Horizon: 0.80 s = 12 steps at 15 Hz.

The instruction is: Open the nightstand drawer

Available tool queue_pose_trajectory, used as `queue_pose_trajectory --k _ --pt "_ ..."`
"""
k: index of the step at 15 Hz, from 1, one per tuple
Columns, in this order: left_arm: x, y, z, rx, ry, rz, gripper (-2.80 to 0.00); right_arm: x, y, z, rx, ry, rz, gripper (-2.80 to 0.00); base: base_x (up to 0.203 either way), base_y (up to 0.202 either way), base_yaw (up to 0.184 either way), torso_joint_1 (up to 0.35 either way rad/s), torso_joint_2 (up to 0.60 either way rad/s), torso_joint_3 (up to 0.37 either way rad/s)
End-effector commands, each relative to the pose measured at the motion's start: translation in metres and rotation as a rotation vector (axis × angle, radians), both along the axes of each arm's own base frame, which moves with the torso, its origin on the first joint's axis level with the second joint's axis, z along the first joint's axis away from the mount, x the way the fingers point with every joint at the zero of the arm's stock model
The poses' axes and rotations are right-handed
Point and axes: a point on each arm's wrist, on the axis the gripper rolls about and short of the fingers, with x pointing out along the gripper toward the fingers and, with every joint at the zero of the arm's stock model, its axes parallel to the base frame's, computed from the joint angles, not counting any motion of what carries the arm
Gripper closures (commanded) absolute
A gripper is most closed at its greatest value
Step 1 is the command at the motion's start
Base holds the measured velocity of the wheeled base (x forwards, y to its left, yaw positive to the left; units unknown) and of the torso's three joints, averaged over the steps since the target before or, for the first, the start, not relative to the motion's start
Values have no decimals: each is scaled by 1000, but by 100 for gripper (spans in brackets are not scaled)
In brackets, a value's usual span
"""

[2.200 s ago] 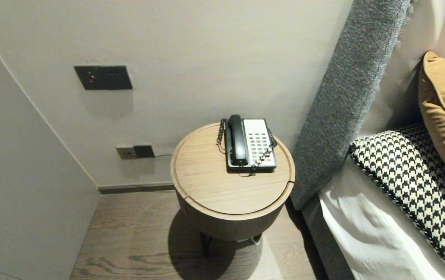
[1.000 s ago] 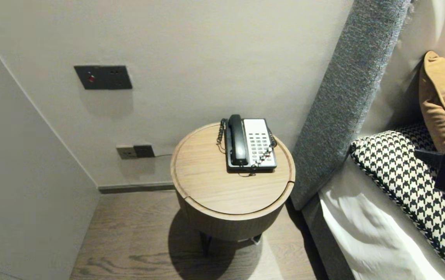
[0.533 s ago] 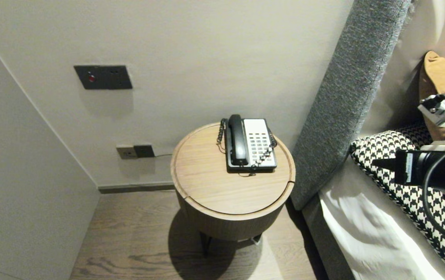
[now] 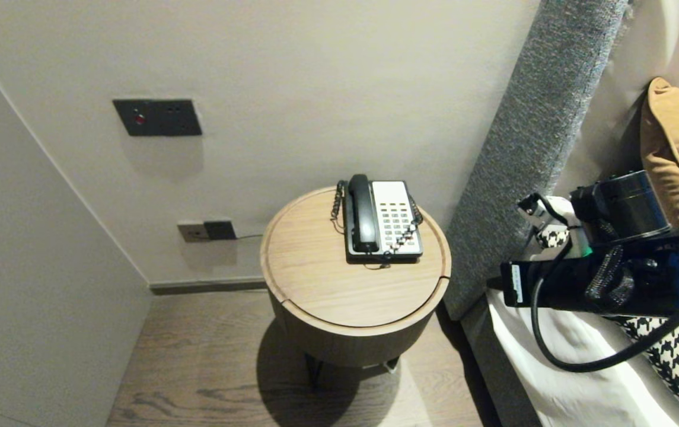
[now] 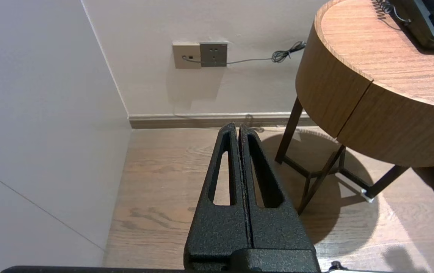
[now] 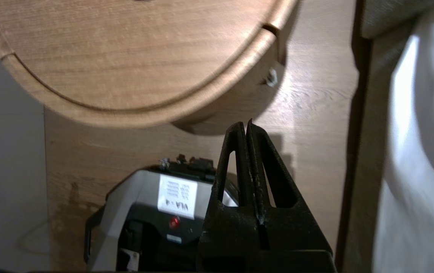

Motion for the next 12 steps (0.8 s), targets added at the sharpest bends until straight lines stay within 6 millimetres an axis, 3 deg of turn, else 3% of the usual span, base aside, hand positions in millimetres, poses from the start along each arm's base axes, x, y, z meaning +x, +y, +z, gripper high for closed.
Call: queue_pose_trajectory --k 1,5,12 --pt "0 0 0 -1 -1 1 0 20 13 -24 -15 56 12 0 0 0 0 0 0 0" --pt "0 0 0 -1 0 1 0 49 35 -53 27 47 17 0 0 0 0 0 0 0" --pt "0 0 0 -1 -1 1 0 66 54 -76 34 66 43 0 0 0 0 0 0 0"
